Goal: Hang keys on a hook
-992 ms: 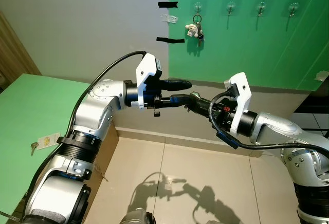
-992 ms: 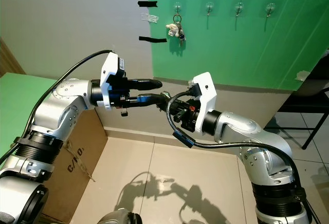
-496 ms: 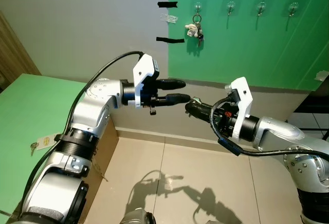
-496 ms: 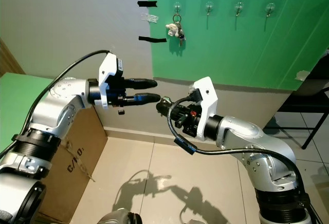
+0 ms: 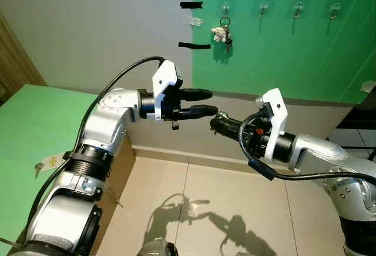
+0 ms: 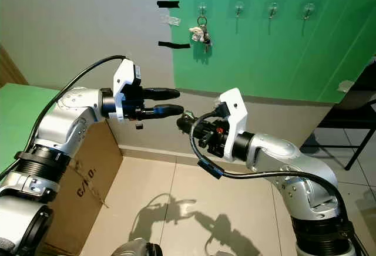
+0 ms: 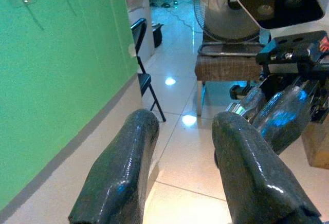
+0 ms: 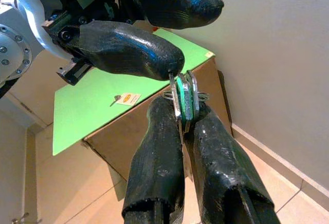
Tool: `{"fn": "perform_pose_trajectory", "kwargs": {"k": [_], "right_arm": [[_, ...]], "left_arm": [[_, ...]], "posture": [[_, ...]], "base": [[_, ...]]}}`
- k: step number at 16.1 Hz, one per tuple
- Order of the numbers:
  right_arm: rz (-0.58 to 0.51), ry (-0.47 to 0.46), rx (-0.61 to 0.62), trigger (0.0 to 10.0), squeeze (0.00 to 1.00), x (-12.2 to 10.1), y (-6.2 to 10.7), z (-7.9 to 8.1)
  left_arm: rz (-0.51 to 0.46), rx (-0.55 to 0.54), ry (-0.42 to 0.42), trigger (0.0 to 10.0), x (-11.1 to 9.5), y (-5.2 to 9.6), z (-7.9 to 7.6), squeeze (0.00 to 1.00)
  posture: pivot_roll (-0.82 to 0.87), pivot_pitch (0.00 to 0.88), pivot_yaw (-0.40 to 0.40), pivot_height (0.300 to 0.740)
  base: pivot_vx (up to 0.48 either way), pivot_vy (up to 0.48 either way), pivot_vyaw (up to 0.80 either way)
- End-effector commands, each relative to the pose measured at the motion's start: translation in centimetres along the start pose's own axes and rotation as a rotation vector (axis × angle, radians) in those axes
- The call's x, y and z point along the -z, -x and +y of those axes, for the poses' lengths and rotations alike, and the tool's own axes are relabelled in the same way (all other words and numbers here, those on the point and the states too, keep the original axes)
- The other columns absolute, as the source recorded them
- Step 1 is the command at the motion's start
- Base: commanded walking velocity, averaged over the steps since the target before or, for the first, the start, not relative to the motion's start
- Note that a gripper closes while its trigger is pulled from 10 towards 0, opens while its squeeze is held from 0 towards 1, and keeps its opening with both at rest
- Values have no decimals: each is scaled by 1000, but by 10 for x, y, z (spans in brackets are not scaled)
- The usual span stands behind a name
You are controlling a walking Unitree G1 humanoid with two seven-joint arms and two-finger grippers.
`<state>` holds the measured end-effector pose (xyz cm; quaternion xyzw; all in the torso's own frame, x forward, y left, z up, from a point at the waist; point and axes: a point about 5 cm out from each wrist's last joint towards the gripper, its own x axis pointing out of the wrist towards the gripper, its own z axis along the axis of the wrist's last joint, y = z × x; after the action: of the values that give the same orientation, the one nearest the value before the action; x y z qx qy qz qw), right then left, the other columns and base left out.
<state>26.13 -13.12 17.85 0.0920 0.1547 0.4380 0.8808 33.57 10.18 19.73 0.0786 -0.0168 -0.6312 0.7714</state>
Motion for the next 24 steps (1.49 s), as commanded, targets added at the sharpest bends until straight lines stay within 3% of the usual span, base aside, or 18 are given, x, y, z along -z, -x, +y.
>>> {"fn": "perform_pose_trajectory", "kwargs": {"k": [1, 8, 14, 24], "right_arm": [[7, 3, -10, 0, 0, 1, -1, 1], [10, 3, -3, 0, 0, 1, -1, -1], [3, -7, -3, 0, 0, 1, -3, -2], [-67, -38, -26, 0, 0, -17, 1, 0]], "left_arm": [[-36, 17, -4, 10000, -9, -3, -1, 0], [-142, 15, 38, 10000, -29, -6, -2, 0], [-92, 96, 67, 10000, -19, -2, -15, 0], [-56, 83, 81, 10000, -11, 1, -11, 0]], "posture": [[-231, 8, 47, 722], [-229, 0, 44, 722], [-225, 4, 44, 722], [-235, 10, 45, 722]], "base": [[0, 0, 0], [0, 0, 0], [0, 0, 0], [0, 0, 0]]}}
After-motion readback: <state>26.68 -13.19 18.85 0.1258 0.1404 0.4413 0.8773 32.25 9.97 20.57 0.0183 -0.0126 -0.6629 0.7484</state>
